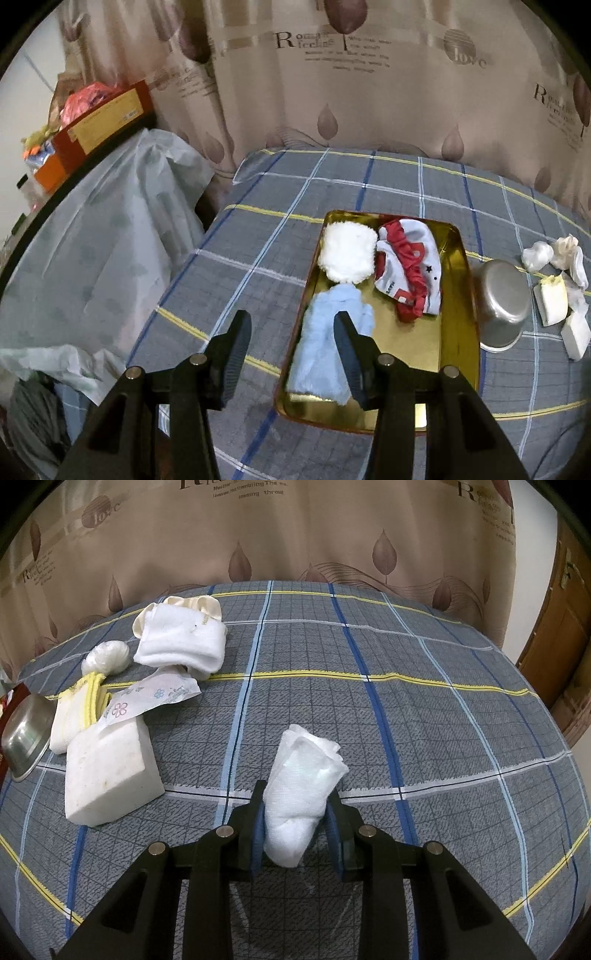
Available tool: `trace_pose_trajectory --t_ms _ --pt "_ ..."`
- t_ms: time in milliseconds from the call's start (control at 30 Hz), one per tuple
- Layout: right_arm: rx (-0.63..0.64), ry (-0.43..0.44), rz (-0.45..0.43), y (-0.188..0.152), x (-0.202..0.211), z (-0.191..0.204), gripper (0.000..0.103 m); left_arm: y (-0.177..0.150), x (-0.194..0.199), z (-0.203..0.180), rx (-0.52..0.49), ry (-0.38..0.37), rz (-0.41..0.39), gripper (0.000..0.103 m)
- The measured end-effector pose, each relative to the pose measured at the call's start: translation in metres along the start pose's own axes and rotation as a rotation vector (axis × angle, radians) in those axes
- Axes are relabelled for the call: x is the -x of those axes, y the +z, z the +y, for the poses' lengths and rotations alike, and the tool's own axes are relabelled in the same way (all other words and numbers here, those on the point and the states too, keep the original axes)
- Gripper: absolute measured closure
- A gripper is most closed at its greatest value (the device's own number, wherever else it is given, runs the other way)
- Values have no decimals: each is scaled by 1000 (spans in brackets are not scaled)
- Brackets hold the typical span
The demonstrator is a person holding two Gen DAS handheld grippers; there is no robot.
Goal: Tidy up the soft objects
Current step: 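Carry the blue fuzzy towel with the left tool into the gold tray and release, then withdraw the left tool from the tray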
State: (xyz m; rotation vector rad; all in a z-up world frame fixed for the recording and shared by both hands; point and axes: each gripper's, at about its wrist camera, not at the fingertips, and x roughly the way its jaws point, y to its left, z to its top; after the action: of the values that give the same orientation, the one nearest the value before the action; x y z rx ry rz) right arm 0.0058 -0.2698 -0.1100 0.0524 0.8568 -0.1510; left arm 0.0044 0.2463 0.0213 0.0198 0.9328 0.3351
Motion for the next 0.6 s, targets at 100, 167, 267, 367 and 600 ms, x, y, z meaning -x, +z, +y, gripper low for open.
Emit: trace_pose_trajectory --t_ms 100,167,267,367,600 --pt "-2 2 1 0 0 2 76 -8 -3 6 26 0 2 56" --pt "-2 2 -1 0 0 2 79 -14 -8 10 46 -2 18 56" --pt "3 -1 0 1 -1 1 81 -22 -13 16 74 5 35 56" --pt "29 -24 5 2 0 5 84 -27 -13 22 92 6 38 56" --pt "57 -56 23 7 1 13 87 -29 -12 31 119 6 31 56"
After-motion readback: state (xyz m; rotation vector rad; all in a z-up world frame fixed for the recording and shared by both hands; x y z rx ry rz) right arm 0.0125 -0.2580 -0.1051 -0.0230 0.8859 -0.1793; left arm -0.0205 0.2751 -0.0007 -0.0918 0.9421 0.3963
